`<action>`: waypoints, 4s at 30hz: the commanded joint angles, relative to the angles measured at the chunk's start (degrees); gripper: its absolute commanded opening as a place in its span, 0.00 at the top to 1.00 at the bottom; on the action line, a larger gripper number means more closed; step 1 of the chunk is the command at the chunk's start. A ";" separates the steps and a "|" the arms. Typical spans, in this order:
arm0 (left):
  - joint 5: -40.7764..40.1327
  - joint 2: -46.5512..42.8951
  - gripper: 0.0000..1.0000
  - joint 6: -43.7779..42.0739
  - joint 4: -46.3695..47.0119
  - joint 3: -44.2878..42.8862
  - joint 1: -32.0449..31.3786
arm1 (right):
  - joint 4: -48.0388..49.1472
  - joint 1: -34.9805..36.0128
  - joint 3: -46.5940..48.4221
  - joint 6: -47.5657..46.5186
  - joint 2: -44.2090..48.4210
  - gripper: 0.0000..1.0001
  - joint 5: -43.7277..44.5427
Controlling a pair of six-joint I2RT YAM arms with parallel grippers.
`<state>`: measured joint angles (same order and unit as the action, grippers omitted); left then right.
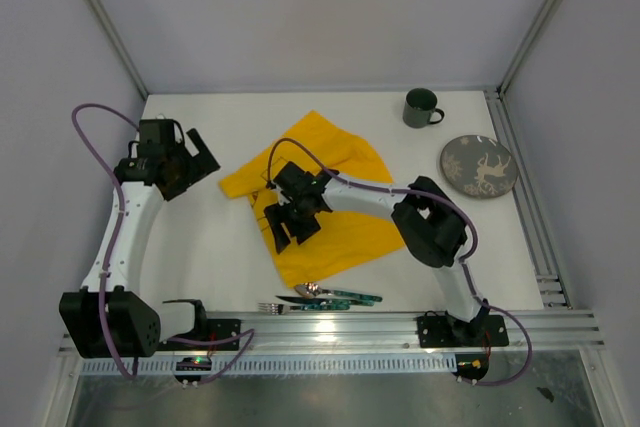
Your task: Set the dinner table for one person
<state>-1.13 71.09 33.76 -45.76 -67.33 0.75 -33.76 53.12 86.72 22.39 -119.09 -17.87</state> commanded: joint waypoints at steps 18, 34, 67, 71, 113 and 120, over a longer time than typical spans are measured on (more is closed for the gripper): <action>-4.32 -4.73 0.01 -1.94 -2.58 -0.87 -0.05 | -2.72 -0.56 14.19 -0.68 -0.46 0.28 11.50; -2.30 -3.24 0.01 -0.97 -1.09 0.09 -0.14 | 2.03 -18.23 -11.13 -0.60 13.18 0.26 26.13; -2.57 -1.48 0.01 -1.33 -0.74 -1.40 -0.14 | 2.38 -16.13 -30.64 18.12 20.47 0.26 1.78; -2.65 -1.30 0.01 -1.41 -0.65 -1.40 -0.14 | 1.68 -14.72 -31.61 19.18 22.14 0.26 1.70; 0.86 -2.27 0.01 1.31 0.50 2.73 -0.05 | 16.53 -18.05 23.22 -8.42 -9.49 0.25 13.22; -0.37 -4.11 0.01 0.78 -1.09 3.61 -0.05 | 18.46 -18.49 27.45 -9.12 -13.45 0.25 12.86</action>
<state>-1.41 69.32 34.37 -46.35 -64.10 0.75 -19.68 35.11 110.45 14.61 -132.16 -4.01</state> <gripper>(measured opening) 0.990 0.746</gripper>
